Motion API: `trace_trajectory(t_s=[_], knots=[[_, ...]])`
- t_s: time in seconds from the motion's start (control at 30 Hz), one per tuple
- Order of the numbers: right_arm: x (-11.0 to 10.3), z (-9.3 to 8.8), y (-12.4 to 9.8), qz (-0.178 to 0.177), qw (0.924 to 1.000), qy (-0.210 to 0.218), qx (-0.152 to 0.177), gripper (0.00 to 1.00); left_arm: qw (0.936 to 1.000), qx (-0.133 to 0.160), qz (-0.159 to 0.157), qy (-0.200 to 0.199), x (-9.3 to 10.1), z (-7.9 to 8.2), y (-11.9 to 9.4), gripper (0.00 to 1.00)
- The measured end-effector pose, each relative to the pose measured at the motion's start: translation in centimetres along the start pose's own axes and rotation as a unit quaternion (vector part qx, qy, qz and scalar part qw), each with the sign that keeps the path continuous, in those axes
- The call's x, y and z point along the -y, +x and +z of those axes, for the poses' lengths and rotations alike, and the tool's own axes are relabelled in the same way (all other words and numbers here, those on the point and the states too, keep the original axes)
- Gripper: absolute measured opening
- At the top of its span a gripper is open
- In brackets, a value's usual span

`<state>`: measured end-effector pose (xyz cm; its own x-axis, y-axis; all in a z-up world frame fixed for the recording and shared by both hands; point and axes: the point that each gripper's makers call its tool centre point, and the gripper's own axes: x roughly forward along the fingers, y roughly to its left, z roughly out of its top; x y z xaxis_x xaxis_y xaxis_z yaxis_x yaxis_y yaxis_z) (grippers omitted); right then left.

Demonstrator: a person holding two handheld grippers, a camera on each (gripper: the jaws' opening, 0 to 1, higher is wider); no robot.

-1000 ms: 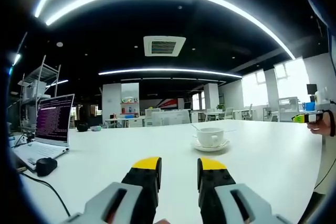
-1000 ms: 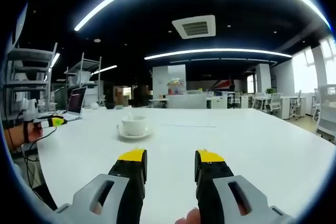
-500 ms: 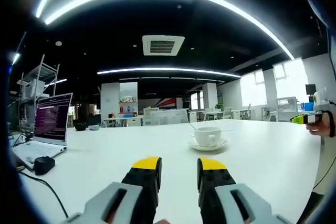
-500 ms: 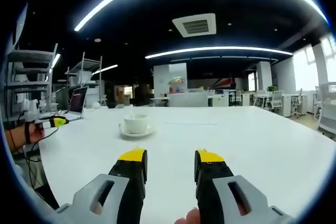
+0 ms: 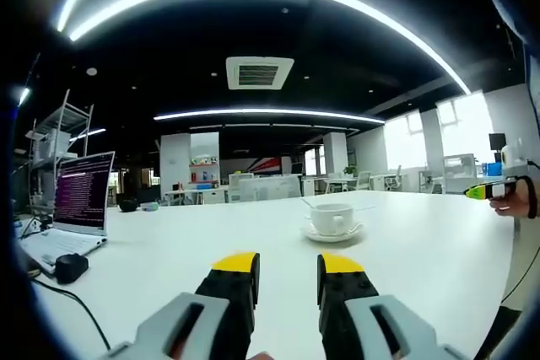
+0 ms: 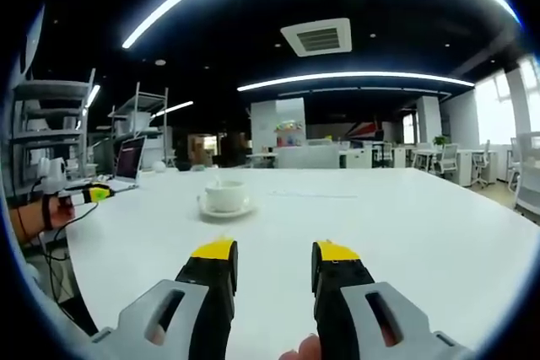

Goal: Tidy tabletop coffee trays, cups and spoons，present forward

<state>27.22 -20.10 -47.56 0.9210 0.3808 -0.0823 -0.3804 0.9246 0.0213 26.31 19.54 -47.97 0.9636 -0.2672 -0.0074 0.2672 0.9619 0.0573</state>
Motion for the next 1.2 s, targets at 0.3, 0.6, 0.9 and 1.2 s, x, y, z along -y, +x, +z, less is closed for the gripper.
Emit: trace_trajectory(t_s=[0.3, 0.6, 0.9, 1.2], knots=[[-1.6, 0.5, 1.4, 0.017, 0.9998, -0.007, -0.001, 0.35, 1.0, -0.001, 0.001, -0.002, -0.7, -0.1, -0.3, 0.29], [-2.3, 0.4, 1.6, 0.028, 0.9995, -0.012, -0.008, 0.35, 1.0, -0.004, 0.0, 0.0, -0.9, -0.2, -0.3, 0.29], [-2.4, 0.5, 1.5, 0.03, 0.9994, -0.012, -0.008, 0.35, 0.9999, -0.004, -0.01, 0.004, -0.3, 0.1, 0.1, 0.29], [-2.4, 0.5, 1.5, 0.031, 0.9994, -0.011, -0.008, 0.35, 0.9999, -0.002, -0.012, 0.005, 0.0, 0.4, 0.2, 0.28]])
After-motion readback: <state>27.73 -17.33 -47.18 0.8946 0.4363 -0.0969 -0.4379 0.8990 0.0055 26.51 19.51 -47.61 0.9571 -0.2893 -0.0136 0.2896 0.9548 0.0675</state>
